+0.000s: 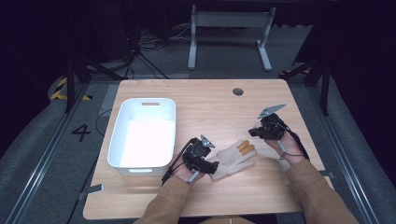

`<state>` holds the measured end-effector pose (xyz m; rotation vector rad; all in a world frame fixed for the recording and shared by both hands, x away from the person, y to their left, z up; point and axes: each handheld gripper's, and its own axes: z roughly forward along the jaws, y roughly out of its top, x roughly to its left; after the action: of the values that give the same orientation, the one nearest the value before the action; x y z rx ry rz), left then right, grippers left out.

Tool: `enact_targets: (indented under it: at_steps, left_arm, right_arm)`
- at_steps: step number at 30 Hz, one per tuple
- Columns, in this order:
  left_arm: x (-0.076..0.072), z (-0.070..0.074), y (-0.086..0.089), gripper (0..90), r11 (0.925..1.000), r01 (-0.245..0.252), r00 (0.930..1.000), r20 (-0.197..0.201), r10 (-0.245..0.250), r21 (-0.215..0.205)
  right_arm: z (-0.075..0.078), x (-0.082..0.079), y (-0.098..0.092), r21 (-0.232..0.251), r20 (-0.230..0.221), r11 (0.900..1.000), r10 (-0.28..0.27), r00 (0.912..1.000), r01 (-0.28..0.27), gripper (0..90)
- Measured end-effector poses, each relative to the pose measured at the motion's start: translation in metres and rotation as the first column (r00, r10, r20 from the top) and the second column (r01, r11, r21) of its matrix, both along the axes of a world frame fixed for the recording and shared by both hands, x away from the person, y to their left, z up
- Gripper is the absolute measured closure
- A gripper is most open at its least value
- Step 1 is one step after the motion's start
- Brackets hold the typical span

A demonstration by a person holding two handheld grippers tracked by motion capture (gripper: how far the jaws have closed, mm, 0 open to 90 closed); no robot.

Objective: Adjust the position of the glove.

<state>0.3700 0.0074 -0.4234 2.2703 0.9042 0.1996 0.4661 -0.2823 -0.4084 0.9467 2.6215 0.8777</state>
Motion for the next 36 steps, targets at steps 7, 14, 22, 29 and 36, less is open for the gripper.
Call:
enact_targets:
  at_steps: [7, 14, 22, 29, 36]
  left_arm:
    - [0.003, 0.001, 0.007, 35.1, 0.9984, -0.020, 0.9997, -0.014, 0.020, -0.052]
    - [0.000, -0.001, 0.004, 34.8, 0.9998, -0.008, 1.0000, -0.006, 0.008, -0.016]
    - [-0.002, -0.003, 0.001, 33.6, 0.9998, 0.018, 0.9998, 0.000, -0.018, 0.012]
    - [-0.003, -0.002, 0.000, 33.4, 0.9997, 0.021, 0.9998, 0.004, -0.021, 0.011]
    - [-0.001, -0.002, -0.005, 33.6, 0.9992, 0.038, 0.9993, 0.003, -0.038, 0.013]
  right_arm:
    - [-0.009, 0.002, 0.018, -0.019, -0.008, 1.000, 0.014, 0.9999, -0.014, 89.5]
    - [-0.019, 0.002, 0.035, -0.006, -0.031, 1.000, 0.023, 0.9993, -0.024, 89.2]
    - [-0.028, 0.002, 0.047, -0.058, -0.032, 0.998, 0.034, 0.9989, -0.036, 86.5]
    - [-0.029, 0.001, 0.047, -0.083, -0.048, 0.995, 0.047, 0.9977, -0.050, 89.3]
    - [-0.028, -0.004, 0.039, -0.105, -0.065, 0.993, 0.049, 0.9967, -0.056, 89.3]
